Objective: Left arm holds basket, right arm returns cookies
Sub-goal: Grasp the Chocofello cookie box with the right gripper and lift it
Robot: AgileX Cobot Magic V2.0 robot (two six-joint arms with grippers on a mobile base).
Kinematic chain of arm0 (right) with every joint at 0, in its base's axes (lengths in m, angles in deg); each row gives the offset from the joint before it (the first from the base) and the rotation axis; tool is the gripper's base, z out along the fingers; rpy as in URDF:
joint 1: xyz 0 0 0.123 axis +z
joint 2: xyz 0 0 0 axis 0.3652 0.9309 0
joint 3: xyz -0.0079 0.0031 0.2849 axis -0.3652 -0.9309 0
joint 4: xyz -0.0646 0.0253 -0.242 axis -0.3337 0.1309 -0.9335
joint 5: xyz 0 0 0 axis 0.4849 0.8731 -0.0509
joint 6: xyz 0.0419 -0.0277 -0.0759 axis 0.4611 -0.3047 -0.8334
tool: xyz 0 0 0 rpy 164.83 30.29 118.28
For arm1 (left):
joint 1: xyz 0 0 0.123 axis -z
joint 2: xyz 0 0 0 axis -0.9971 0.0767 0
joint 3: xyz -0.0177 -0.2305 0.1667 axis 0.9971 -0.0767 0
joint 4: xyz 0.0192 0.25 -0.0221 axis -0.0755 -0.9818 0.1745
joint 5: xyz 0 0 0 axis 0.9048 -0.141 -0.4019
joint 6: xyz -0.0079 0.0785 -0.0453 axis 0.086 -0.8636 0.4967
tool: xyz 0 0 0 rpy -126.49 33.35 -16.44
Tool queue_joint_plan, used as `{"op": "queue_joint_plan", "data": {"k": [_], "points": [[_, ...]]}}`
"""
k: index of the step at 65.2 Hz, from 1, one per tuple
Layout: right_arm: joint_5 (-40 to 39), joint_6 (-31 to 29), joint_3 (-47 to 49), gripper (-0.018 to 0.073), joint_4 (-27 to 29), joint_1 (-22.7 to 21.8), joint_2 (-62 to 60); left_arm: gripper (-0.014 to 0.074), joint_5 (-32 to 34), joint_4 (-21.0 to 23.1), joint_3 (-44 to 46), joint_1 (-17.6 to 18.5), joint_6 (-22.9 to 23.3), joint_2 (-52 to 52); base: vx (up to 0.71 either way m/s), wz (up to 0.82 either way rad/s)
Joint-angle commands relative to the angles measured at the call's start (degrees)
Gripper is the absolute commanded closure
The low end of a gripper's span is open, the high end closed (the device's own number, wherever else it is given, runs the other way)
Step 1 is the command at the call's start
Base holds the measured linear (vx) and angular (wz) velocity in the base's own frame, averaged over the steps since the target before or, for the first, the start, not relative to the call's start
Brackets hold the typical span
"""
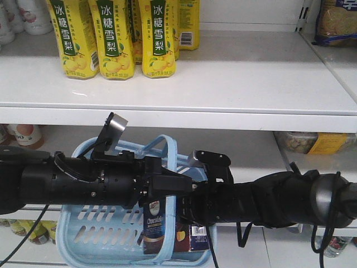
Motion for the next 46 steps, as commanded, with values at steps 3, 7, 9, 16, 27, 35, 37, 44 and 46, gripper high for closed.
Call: {"op": "queue_joint_plan", "data": {"k": [3,7,9,16,27,35,37,44,46], "points": [[1.55,0.5,0.88,0.0372,0.17,-0.3,-2.35,0.0602,-0.91,3.44,1.65,-0.09,-0.7,-2.22,0.0,0.0],[1.5,0.5,0.67,0.0369,-0.27,-0.3,-2.99,0.0602,-0.91,3.44,1.65,-0.09,-0.7,-2.22,0.0,0.0],[1.51,0.5,0.44,0.0368,-0.36,-0.3,-3.44,0.0602,-0.91,3.44,1.65,-0.09,-0.7,-2.22,0.0,0.0],[1.44,0.5,-0.91,0.0365,-0.56,-0.3,-5.88,0.0602,-0.91,3.44,1.65,-0.09,-0.7,-2.22,0.0,0.0],[-0.98,0.44,-4.06,0.0363,-1.31,-0.3,-11.25,0.0602,-0.91,3.44,1.65,-0.09,-0.7,-2.22,0.0,0.0],[-4.56,0.44,-5.82,0.036,-1.56,-0.3,-16.0,0.0602,-0.91,3.44,1.65,-0.09,-0.7,-2.22,0.0,0.0],[-5.24,0.44,-5.96,0.036,-1.61,-0.3,-17.23,0.0602,-0.91,3.44,1.65,-0.09,-0.7,-2.22,0.0,0.0],[-6.02,0.44,-6.04,0.0358,-2.72,-0.3,-21.57,0.0602,-0.91,3.44,1.65,-0.09,-0.7,-2.22,0.0,0.0],[-6.24,0.44,-6.04,0.0358,-3.19,-0.3,-22.7,0.0602,-0.91,3.44,1.65,-0.09,-0.7,-2.22,0.0,0.0]]}}
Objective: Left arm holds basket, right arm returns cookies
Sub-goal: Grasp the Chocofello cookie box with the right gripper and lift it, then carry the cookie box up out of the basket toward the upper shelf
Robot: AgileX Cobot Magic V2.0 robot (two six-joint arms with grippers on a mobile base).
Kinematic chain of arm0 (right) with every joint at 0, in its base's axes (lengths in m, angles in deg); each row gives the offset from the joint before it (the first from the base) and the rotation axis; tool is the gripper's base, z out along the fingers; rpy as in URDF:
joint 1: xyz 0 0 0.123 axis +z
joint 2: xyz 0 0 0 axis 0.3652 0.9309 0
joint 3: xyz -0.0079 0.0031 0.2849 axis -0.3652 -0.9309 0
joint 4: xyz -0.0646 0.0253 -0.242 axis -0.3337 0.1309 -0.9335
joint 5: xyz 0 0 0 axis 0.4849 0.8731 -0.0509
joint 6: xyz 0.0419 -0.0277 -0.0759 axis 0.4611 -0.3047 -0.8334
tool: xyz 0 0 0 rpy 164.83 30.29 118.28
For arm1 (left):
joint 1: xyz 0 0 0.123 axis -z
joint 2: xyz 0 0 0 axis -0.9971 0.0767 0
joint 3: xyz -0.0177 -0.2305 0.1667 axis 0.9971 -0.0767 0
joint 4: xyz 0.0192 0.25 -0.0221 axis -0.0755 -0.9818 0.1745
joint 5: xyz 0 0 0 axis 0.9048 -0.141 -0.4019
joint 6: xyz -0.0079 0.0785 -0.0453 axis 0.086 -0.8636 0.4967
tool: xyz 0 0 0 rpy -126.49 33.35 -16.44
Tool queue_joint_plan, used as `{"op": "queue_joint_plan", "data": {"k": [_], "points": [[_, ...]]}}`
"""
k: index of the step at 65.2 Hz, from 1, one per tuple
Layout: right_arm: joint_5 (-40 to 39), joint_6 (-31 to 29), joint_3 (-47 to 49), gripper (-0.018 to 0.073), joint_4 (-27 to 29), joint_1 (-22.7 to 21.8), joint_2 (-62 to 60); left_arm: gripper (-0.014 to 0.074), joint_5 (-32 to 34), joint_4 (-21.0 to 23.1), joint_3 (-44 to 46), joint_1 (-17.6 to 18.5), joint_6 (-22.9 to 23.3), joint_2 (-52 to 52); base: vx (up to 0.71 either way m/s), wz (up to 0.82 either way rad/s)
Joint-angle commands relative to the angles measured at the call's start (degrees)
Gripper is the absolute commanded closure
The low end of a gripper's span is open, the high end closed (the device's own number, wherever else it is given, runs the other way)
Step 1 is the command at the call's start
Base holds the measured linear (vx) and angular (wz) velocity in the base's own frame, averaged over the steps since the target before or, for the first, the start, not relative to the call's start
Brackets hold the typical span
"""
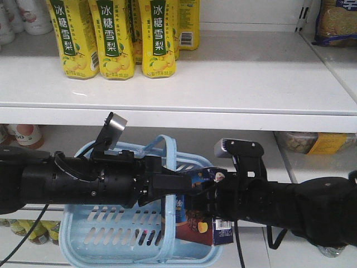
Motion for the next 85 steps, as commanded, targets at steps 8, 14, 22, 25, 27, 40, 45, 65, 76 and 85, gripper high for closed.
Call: {"op": "queue_joint_plan", "data": {"k": [8,14,22,25,27,40,45,65,76,85], "points": [[-1.95,-0.08,0.88,0.0357,-1.33,-0.3,-9.59,0.0602,-1.48,3.32,1.65,-0.09,-0.7,-2.22,0.0,0.0],[-5.06,-0.08,0.4,0.0357,-2.32,-0.3,-12.98,0.0602,-1.48,3.32,1.65,-0.09,-0.7,-2.22,0.0,0.0],[-9.62,-0.08,-0.67,0.0357,-3.25,-0.3,-17.39,0.0602,-1.48,3.32,1.65,-0.09,-0.7,-2.22,0.0,0.0],[-10.59,-0.14,-1.12,0.0356,-3.25,-0.3,-19.15,0.0602,-1.48,3.32,1.65,-0.09,-0.7,-2.22,0.0,0.0],[-10.79,-0.24,-1.29,0.0357,-3.25,-0.3,-20.42,0.0602,-1.48,3.32,1.65,-0.09,-0.7,-2.22,0.0,0.0],[-11.51,-2.5,-1.29,0.0356,-3.31,-0.3,-28.32,0.0602,-1.48,3.32,1.65,-0.09,-0.7,-2.22,0.0,0.0],[-11.51,-3.25,-1.29,0.0356,-3.31,-0.3,-30.97,0.0602,-1.48,3.32,1.65,-0.09,-0.7,-2.22,0.0,0.0],[-12.99,-5.11,-1.29,0.0356,-3.31,-0.3,-40.65,0.0602,-1.48,3.32,1.65,-0.09,-0.7,-2.22,0.0,0.0],[-14.01,-6.7,-1.09,0.0356,-3.31,-0.3,-46.06,0.0602,-1.48,3.32,1.65,-0.09,-0.7,-2.22,0.0,0.0],[-18.54,-10.31,1.26,0.0356,-3.31,-0.3,-48.11,0.0602,-1.48,3.32,1.65,-0.09,-0.7,-2.22,0.0,0.0]]}}
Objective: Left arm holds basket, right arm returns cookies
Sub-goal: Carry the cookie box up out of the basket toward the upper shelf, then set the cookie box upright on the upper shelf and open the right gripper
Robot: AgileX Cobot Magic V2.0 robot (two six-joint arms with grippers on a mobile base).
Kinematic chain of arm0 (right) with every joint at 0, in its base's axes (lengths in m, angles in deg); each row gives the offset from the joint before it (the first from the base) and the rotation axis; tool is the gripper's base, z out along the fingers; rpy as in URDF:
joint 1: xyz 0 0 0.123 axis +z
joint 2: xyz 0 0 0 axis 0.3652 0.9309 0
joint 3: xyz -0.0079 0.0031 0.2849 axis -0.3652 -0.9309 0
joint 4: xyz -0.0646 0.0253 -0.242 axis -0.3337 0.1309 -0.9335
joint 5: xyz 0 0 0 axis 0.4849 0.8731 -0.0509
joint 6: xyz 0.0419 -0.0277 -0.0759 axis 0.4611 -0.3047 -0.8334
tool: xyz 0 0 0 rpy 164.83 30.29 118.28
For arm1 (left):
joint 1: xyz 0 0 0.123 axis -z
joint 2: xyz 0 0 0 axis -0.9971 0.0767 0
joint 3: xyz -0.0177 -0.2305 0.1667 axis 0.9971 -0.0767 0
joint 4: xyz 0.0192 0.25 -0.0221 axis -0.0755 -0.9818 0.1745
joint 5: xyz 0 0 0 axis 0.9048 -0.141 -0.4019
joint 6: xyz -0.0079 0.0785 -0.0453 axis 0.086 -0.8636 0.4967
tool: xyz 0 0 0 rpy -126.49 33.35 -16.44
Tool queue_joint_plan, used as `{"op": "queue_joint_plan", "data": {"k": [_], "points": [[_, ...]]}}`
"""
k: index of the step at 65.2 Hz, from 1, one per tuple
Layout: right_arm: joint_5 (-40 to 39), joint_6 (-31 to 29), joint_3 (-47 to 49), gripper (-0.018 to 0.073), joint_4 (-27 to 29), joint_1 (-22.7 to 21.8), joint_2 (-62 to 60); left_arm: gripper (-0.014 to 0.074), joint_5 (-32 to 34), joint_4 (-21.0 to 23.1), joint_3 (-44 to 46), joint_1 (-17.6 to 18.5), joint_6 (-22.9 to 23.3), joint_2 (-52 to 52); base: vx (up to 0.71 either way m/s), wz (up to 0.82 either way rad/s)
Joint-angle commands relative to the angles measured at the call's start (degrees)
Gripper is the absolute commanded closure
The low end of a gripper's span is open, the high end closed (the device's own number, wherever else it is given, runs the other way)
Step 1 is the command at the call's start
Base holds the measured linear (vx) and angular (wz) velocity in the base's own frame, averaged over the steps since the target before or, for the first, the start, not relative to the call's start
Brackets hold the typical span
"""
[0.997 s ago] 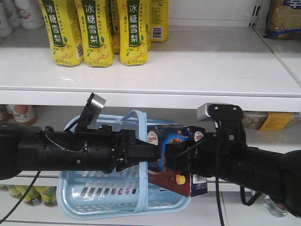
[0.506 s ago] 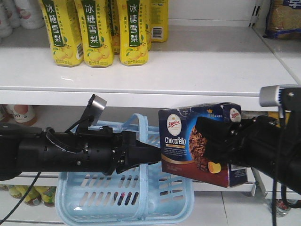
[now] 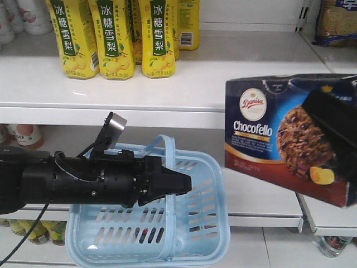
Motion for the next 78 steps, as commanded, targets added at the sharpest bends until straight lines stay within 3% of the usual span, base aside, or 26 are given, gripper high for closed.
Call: {"op": "queue_joint_plan", "data": {"k": [1,21,43,61,78], "points": [[-4.29,-3.27,4.03,0.0356,-0.56,-0.3,-0.74,0.0602,-1.81,3.21,1.61,-0.04,-0.3,-2.22,0.0,0.0],[-21.3,-11.95,14.82,0.0356,-0.55,-0.3,7.92,0.0602,-1.8,3.26,1.61,-0.04,-0.3,-2.22,0.0,0.0],[-31.38,-14.33,24.96,0.0356,-2.96,-0.46,26.74,0.0602,-1.8,3.26,1.61,-0.04,-0.3,-2.22,0.0,0.0],[-27.23,-13.9,25.78,0.0356,0.48,-6.38,34.53,0.0602,-1.8,3.26,1.61,-0.04,-0.3,-2.22,0.0,0.0],[-13.16,-14.11,25.78,0.0315,4.47,-14.07,36.74,0.0602,-1.8,3.21,1.61,-0.04,-0.3,-2.22,0.0,0.0]]}}
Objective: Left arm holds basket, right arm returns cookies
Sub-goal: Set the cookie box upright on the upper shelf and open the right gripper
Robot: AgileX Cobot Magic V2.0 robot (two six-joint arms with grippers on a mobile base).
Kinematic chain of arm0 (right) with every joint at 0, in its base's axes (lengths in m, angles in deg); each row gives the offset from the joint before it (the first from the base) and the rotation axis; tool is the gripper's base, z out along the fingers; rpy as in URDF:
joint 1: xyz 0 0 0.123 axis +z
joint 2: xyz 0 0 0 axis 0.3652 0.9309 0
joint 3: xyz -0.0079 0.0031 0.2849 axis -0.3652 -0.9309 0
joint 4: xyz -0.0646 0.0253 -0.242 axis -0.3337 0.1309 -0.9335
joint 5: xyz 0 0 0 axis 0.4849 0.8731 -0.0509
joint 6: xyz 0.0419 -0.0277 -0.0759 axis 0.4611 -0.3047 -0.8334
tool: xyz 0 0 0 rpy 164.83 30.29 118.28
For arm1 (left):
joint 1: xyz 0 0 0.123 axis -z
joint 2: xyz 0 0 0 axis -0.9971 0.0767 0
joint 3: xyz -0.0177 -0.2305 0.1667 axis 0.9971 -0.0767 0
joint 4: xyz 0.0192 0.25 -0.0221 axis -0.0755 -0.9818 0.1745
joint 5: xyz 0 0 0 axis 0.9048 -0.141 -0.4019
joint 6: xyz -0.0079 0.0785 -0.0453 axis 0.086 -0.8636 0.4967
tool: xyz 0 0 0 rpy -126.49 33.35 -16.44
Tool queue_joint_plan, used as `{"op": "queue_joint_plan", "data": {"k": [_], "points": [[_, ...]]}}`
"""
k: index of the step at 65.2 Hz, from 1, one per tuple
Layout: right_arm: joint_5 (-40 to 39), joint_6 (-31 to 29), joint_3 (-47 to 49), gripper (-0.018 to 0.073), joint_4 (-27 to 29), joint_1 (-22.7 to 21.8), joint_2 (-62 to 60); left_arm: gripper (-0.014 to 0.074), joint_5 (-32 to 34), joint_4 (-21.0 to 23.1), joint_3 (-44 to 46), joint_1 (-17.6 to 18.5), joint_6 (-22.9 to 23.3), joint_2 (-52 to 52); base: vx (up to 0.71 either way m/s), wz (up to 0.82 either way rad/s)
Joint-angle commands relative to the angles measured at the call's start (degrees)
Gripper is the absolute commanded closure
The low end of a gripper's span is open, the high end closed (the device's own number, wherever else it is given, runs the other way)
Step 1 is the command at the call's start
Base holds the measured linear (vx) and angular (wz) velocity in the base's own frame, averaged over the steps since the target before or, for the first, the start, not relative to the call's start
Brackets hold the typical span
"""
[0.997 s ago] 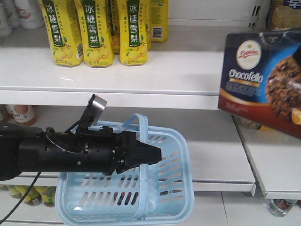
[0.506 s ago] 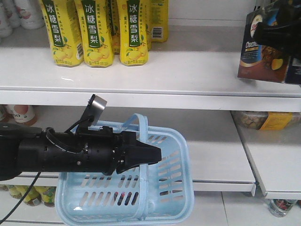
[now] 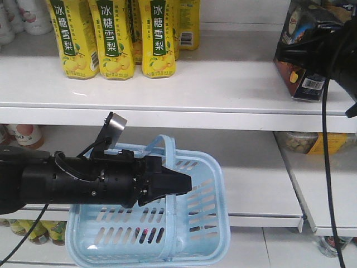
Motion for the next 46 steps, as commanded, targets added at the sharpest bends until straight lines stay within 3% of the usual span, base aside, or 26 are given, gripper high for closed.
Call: {"op": "queue_joint_plan", "data": {"k": [1,28,46], "points": [[6.45,-0.5,1.25,0.0309,1.05,-2.4,-0.51,0.0602,-1.8,3.21,1.61,-0.04,-0.31,-2.22,0.0,0.0],[8.45,-0.9,1.25,0.0006,1.33,-2.99,0.3,0.0602,-1.8,3.21,1.61,-0.04,-0.31,-2.22,0.0,0.0],[7.89,-2.79,0.89,-0.0029,5.22,-2.99,-2.74,0.0602,-1.8,3.21,1.61,-0.04,-0.31,-2.22,0.0,0.0]]}}
